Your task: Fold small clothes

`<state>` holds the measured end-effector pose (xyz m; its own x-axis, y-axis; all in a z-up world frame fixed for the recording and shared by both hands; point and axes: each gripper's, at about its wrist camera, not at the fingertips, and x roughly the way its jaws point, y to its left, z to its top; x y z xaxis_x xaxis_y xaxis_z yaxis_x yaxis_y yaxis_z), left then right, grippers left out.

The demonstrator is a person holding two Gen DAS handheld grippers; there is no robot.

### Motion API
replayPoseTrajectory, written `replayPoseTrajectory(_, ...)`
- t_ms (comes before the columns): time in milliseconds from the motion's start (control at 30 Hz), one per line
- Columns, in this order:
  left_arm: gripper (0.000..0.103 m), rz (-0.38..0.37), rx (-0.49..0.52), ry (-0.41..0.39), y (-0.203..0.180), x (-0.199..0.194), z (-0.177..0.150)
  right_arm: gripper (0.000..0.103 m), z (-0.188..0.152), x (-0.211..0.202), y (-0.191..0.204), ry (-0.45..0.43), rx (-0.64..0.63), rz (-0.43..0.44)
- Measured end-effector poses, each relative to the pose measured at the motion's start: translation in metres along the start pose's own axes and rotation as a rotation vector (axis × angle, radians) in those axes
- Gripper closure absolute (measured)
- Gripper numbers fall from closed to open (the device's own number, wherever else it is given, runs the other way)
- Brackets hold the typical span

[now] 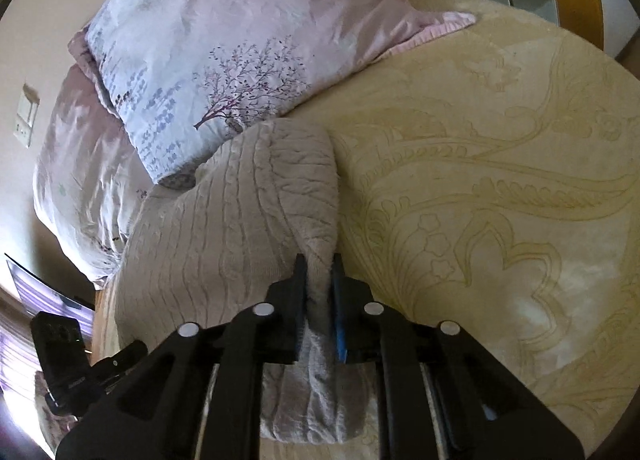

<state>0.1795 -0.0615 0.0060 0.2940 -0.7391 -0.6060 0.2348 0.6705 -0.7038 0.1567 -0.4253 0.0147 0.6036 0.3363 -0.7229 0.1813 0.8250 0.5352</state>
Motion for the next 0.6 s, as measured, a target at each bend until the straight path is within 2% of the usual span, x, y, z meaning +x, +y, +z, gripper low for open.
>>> replayPoseTrajectory(67,0.061,-0.021,-0.021,-0.005,0.0,-0.007,0.006,0.072,0.005,-0.007,-0.003,0.005,0.029,0.026)
replayPoseTrajectory(100,0.043,-0.04,-0.032,-0.021,0.0,-0.014,0.01,0.06,0.009,-0.011,-0.005,-0.002,0.043,0.047)
replayPoseTrajectory(133,0.033,-0.049,-0.035,-0.035,-0.001,-0.018,0.014,0.047,0.013,-0.014,-0.005,-0.01,0.056,0.07)
replayPoseTrajectory(200,0.028,-0.05,-0.027,-0.052,-0.005,-0.025,0.027,0.034,0.024,-0.017,-0.006,-0.015,0.078,0.109)
replayPoseTrajectory(267,0.023,-0.038,-0.009,-0.05,-0.007,-0.026,0.04,0.03,0.037,-0.009,-0.005,0.022,0.084,0.137)
replayPoseTrajectory(333,0.023,0.001,-0.014,-0.032,-0.007,-0.02,0.053,0.029,0.047,0.001,-0.003,0.066,0.09,0.14)
replayPoseTrajectory(400,0.023,-0.003,-0.012,0.011,-0.009,-0.01,0.061,0.029,0.054,0.011,-0.002,0.109,0.088,0.133)
replayPoseTrajectory(533,0.023,0.047,-0.009,0.042,-0.008,0.008,0.07,0.029,0.061,0.029,-0.001,0.171,0.086,0.128)
replayPoseTrajectory(600,0.023,0.046,-0.02,0.062,-0.006,0.017,0.073,0.029,0.06,0.034,-0.001,0.187,0.086,0.131)
